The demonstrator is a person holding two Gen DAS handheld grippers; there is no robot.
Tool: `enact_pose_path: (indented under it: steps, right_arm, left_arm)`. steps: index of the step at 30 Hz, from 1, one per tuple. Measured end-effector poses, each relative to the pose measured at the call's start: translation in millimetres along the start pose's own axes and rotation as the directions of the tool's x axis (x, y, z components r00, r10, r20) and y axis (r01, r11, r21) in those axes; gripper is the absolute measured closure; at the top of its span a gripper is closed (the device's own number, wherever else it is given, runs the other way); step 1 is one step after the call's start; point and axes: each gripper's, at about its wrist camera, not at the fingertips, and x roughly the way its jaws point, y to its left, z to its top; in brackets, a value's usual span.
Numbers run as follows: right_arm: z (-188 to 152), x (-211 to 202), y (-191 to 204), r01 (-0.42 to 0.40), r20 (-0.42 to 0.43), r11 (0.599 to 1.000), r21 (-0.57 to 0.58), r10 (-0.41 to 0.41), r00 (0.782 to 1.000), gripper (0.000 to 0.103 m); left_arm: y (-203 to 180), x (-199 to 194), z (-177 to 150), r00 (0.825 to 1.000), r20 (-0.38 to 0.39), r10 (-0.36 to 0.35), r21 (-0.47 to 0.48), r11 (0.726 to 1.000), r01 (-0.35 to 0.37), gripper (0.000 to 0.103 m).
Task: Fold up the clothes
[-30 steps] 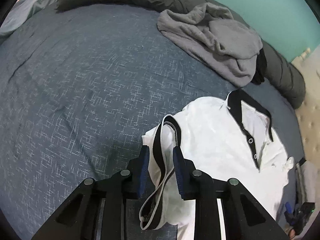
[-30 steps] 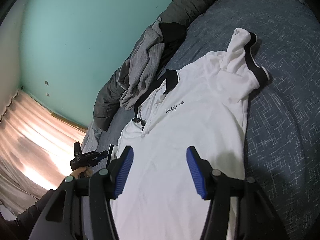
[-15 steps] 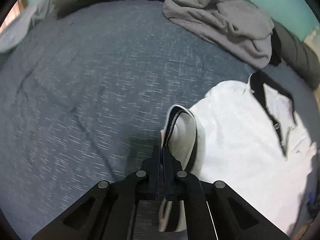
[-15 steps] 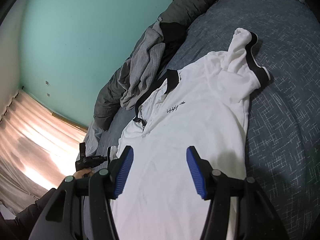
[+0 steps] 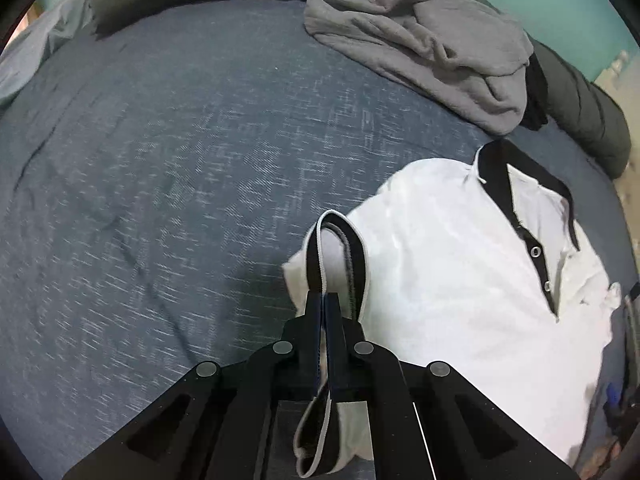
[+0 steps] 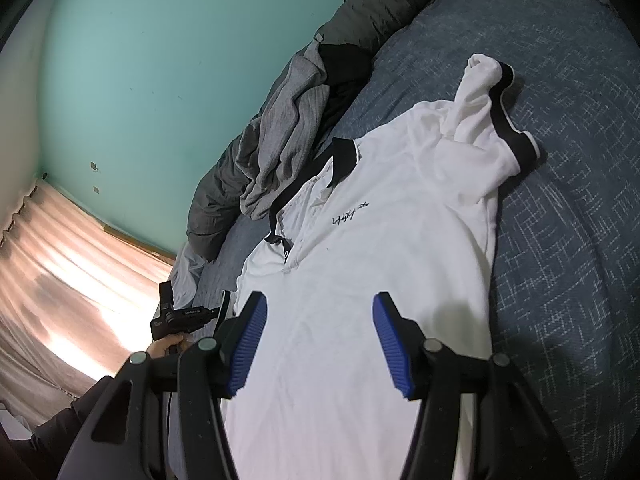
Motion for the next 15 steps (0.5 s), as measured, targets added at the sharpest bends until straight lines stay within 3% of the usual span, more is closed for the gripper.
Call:
enact_pose_path:
  steps: [7, 15]
  right_arm:
    - [0.7, -1.2, 3.3, -0.008, 0.003, 1.0, -0.004, 0.008, 1.0, 0.047]
    - [1.5, -1.0, 3.2, -0.011, 0.004, 1.0, -0.001, 0.011, 1.0, 0.047]
  left_arm:
    - [-3.2, 1.6, -7.2, 0.999, -0.026, 0.043, 0.04, 0.998, -0.042, 0.101]
    - [22.3, -29.8, 0.2, 0.999, 0.029, 0.036, -0.002, 0.999, -0.036, 0.102]
